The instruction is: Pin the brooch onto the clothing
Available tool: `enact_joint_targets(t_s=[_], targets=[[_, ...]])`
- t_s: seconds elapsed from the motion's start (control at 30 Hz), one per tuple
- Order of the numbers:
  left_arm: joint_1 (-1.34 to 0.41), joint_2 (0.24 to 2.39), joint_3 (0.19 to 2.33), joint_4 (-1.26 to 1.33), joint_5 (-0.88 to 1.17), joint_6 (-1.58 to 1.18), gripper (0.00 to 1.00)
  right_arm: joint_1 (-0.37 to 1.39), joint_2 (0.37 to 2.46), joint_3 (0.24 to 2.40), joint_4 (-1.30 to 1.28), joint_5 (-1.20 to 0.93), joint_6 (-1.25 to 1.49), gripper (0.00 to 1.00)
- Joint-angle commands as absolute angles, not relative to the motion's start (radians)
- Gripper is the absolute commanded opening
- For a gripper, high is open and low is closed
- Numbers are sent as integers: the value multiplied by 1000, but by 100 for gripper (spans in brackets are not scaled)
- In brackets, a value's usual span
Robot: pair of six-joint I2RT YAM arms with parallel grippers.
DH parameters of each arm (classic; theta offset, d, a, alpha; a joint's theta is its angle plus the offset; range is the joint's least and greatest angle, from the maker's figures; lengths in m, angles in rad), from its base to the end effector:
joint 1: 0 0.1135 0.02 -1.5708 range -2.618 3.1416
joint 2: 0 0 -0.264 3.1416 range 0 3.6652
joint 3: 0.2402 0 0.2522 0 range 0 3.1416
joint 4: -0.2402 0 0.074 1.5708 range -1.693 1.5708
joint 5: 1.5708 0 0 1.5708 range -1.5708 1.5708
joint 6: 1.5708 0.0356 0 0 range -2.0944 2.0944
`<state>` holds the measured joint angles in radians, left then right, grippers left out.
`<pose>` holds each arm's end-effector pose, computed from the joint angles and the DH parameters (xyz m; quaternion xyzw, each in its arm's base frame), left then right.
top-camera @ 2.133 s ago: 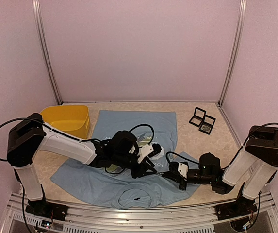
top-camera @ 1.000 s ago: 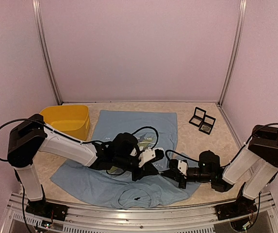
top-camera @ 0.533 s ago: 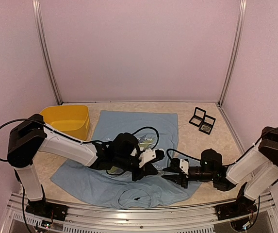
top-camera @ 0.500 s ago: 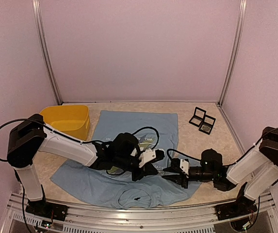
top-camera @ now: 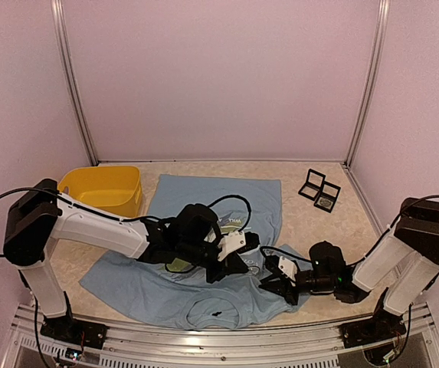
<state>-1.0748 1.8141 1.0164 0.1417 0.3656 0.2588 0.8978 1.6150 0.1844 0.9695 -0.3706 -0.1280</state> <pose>0.1709 -0.3426 0.1709 0.6087 0.6436 -0.3220 0.3339 0.1279 0.1811 0.0954 -0.4945 0.6803 0.3396 0.4211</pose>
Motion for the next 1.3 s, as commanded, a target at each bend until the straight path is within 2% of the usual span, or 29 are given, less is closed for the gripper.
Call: enact_joint_targets(t_s=[0.0, 0.1, 0.53, 0.87, 0.9, 1.0, 1.13, 1.27], targets=[[-1075, 1765, 1042, 132, 381, 270, 0, 893, 1646, 222, 906, -318, -92, 10], [-1074, 1764, 1043, 118, 390, 271, 0, 886, 1649, 226, 891, -301, -87, 0], [-1064, 1710, 1031, 71, 428, 267, 0, 832, 1686, 269, 760, -220, -58, 0], [-1064, 1715, 1023, 93, 412, 255, 0, 831, 1645, 296, 721, -297, -102, 0], [-1065, 1716, 1022, 92, 404, 257, 0, 831, 1627, 294, 726, -309, -105, 4], [-1064, 1719, 1022, 95, 392, 257, 0, 830, 1541, 265, 792, -362, -112, 29], [-1064, 1725, 1023, 95, 387, 261, 0, 831, 1448, 246, 919, -455, -92, 57], [-1066, 1731, 1028, 95, 384, 261, 0, 832, 1488, 266, 957, -527, -112, 63]])
